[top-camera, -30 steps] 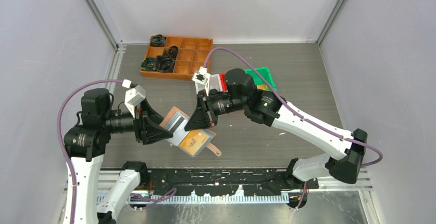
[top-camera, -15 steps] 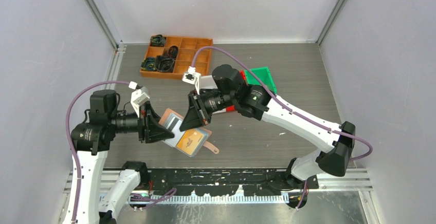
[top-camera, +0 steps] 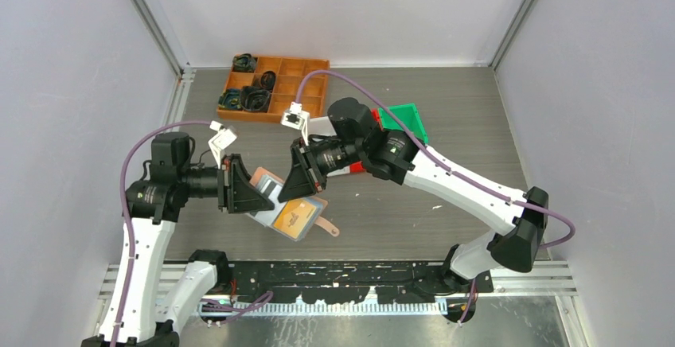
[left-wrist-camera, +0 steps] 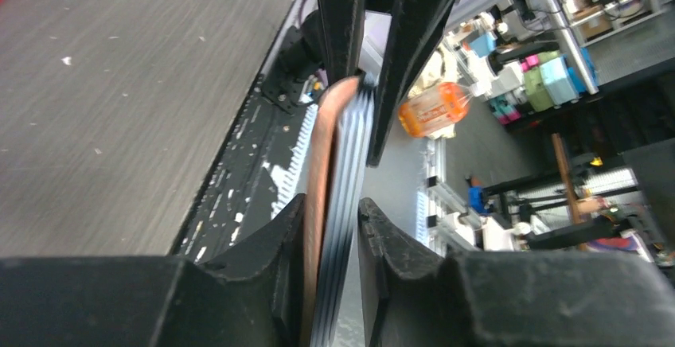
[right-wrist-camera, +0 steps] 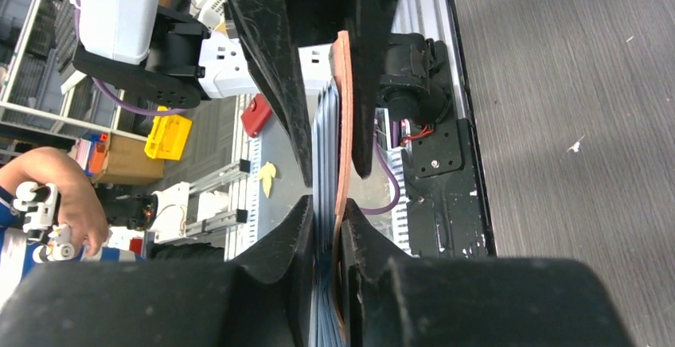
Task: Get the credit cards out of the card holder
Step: Remove the credit card from the card holder.
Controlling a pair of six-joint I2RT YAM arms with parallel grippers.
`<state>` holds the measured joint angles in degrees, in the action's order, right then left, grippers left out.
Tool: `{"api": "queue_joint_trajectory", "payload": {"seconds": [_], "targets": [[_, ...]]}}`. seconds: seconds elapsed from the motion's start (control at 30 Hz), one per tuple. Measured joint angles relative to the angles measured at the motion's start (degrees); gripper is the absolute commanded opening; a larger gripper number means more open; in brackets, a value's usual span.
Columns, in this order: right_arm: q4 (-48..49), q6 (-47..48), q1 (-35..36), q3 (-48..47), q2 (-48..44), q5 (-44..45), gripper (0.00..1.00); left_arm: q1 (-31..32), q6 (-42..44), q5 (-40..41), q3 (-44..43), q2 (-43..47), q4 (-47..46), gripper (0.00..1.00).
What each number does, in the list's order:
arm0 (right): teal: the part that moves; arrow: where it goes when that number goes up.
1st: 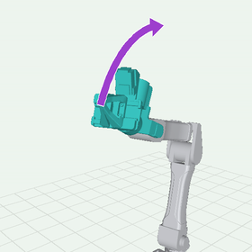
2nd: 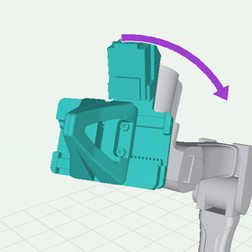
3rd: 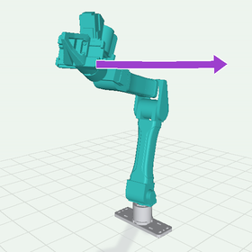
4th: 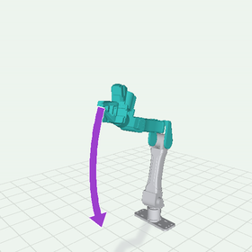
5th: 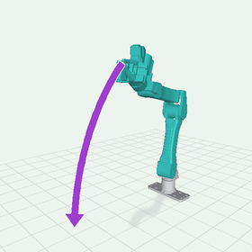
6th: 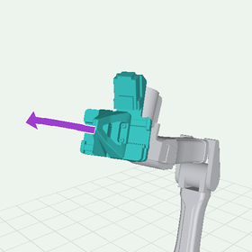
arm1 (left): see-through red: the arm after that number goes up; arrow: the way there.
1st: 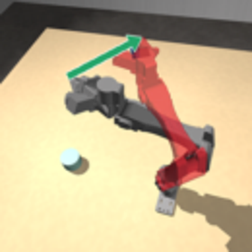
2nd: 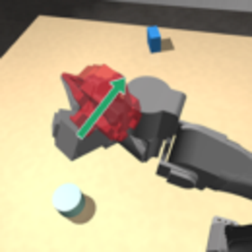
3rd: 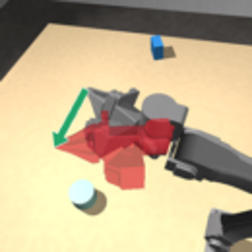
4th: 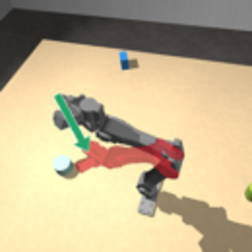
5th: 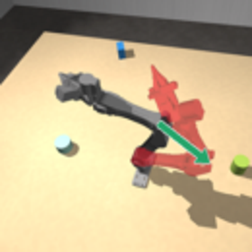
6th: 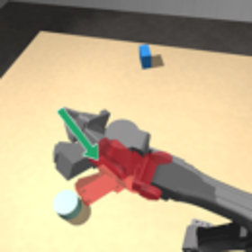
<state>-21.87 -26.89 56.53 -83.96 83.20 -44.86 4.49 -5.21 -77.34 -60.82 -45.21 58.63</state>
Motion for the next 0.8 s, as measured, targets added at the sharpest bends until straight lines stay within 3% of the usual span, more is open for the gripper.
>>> {"api": "queue_joint_trajectory", "payload": {"seconds": [0.1, 0.3, 0.37, 0.47, 0.5, 0.67, 0.8], "targets": [[1.01, -0.15, 0.20, 0.00, 0.44, 0.44, 0.08, 0.11, -4.63, -1.42, 1.16, 0.17, -3.91, 0.37], [1.68, -0.22, 0.28, -0.24, 1.22, -0.04, 0.09, 0.09, -8.11, -1.68, 1.31, 0.90, -7.65, 0.08], [1.60, -0.24, 0.28, -0.37, 1.20, -0.31, 0.19, 0.11, -6.69, -1.97, 1.05, 0.98, -7.54, 0.00], [1.44, -0.28, 0.02, -0.37, 1.20, 0.22, 0.52, 0.11, -5.03, -1.38, 0.79, 0.98, -6.84, 0.00], [1.25, -0.79, -0.13, -0.37, 1.20, 0.87, 0.58, 0.11, -4.72, -0.68, 0.52, 0.98, -6.43, 0.00], [2.89, -4.15, -5.07, 0.70, -0.74, 8.31, 0.61, 0.15, -3.76, 6.27, -0.50, 0.52, -4.63, 0.00], [8.24, -10.58, -9.81, 8.79, -9.40, 18.08, 0.61, 0.15, -5.29, 13.00, -1.68, -0.33, -5.31, 0.00]]}}
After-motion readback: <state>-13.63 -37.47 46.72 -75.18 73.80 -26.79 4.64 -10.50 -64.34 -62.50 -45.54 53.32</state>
